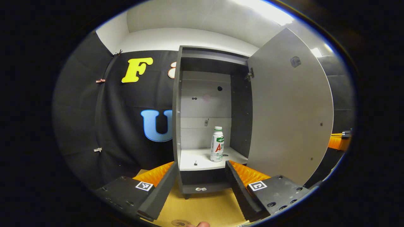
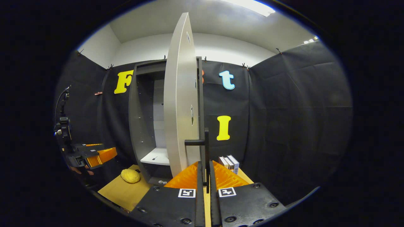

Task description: Open the cabinet door with the right hand, grasp the bottle in the cabinet with the left hand and place it on the coaster, then close the cabinet door with the right hand.

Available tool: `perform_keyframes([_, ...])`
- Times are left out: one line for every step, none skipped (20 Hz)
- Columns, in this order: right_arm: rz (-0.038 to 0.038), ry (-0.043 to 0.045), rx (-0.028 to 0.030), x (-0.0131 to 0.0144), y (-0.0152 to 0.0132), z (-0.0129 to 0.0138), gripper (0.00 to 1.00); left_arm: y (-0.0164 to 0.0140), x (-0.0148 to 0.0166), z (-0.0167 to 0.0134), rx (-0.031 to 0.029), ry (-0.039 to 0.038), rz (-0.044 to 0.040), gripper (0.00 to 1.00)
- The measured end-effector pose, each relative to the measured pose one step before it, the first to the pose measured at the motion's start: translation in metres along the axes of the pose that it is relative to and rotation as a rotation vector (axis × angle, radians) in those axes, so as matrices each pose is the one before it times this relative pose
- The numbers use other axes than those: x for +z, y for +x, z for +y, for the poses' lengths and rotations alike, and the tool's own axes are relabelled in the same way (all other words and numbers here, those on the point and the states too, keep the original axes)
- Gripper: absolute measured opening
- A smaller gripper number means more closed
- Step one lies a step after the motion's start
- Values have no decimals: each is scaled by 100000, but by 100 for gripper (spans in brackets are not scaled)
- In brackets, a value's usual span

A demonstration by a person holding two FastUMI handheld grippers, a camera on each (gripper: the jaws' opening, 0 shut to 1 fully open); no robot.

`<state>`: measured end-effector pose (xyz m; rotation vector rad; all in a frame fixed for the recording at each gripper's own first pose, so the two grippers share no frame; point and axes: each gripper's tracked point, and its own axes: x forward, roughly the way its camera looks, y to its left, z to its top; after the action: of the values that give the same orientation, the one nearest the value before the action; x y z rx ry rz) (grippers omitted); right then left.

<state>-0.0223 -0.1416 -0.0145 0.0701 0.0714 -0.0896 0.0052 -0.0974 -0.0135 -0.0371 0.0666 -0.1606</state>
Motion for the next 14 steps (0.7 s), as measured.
perform_keyframes([-333,-176,-722,73,-74,-321,11,101,262,-178,-289,-161,-580,94])
perform_keyframes([-387,-176,-1017,145,-138,-347,11,226,88,-197,-396,22,-311,94])
perform_keyframes([-288,-162,-1083,72,-220,-350,11,278,84,-203,-194,289,37,94])
perform_keyframes([-193,-178,-948,72,-192,-351,11,301,-66,-124,-210,315,130,91])
perform_keyframes([-299,-158,-912,46,-15,-511,11,319,36,-116,-351,124,101,91])
perform_keyframes([-330,17,-1122,89,-64,-517,11,441,-92,-291,-445,118,118,94])
perform_keyframes([-483,80,-1381,118,-16,-699,11,426,24,-204,-232,106,-28,94])
perform_keyframes([-105,-7,-1331,109,-47,-662,11,453,91,-215,-349,125,-101,94])
perform_keyframes([281,722,230,64,-155,-298,11,548,41,-267,-497,109,-30,94])
perform_keyframes([255,1462,1508,47,-273,255,11,567,-30,-390,-437,115,-127,94])
perform_keyframes([253,807,644,153,-336,94,11,699,90,-506,-875,184,-123,94])
perform_keyframes([-283,-236,613,248,-156,0,12,804,60,-458,-716,327,-215,94])
perform_keyframes([-418,-716,849,239,-209,104,11,692,169,-455,-683,291,-527,94])
perform_keyframes([-450,-700,820,345,-151,246,11,833,-26,-456,-815,205,-288,94])
